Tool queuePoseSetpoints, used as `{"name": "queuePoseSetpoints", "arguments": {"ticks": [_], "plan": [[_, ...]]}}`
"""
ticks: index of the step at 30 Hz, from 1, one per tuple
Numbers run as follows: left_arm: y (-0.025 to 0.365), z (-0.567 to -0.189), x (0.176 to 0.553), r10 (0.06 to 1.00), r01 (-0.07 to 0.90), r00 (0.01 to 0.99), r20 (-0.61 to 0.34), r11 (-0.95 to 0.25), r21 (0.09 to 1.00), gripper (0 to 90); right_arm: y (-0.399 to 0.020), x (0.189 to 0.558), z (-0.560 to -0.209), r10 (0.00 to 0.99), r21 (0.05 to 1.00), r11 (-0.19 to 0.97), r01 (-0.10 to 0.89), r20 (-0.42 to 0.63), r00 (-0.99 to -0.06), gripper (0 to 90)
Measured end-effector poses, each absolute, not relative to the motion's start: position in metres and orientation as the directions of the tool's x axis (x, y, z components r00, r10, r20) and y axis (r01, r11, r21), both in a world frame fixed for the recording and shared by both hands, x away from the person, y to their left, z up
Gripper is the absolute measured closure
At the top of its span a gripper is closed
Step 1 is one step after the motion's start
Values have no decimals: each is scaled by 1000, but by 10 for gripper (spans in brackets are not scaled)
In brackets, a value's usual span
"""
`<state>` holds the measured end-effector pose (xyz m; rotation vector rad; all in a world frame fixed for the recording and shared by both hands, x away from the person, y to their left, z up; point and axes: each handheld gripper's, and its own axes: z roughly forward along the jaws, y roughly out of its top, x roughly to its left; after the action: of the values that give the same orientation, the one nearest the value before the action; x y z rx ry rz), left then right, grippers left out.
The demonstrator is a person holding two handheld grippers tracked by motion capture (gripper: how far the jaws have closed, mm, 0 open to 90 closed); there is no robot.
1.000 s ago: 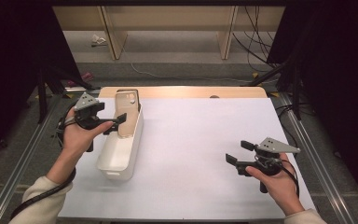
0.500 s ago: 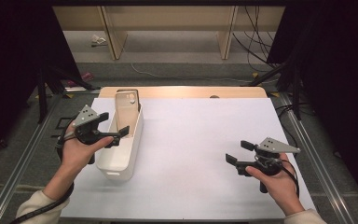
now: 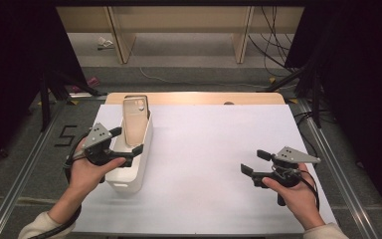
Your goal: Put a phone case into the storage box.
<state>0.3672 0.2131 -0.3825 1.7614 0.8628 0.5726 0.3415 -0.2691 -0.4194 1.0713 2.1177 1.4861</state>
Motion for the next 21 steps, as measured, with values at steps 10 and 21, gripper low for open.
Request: {"name": "queuePoseSetpoints", "arguments": {"ticks": [10, 21], "plan": [[214, -395, 356, 775, 288, 631, -26, -203, 936, 45, -269, 341, -419, 739, 907, 169, 384, 141, -658, 170], [213, -404, 343, 765, 264, 644, -3, -219, 939, 45, -269, 341, -419, 739, 907, 171, 385, 141, -659, 170]]}}
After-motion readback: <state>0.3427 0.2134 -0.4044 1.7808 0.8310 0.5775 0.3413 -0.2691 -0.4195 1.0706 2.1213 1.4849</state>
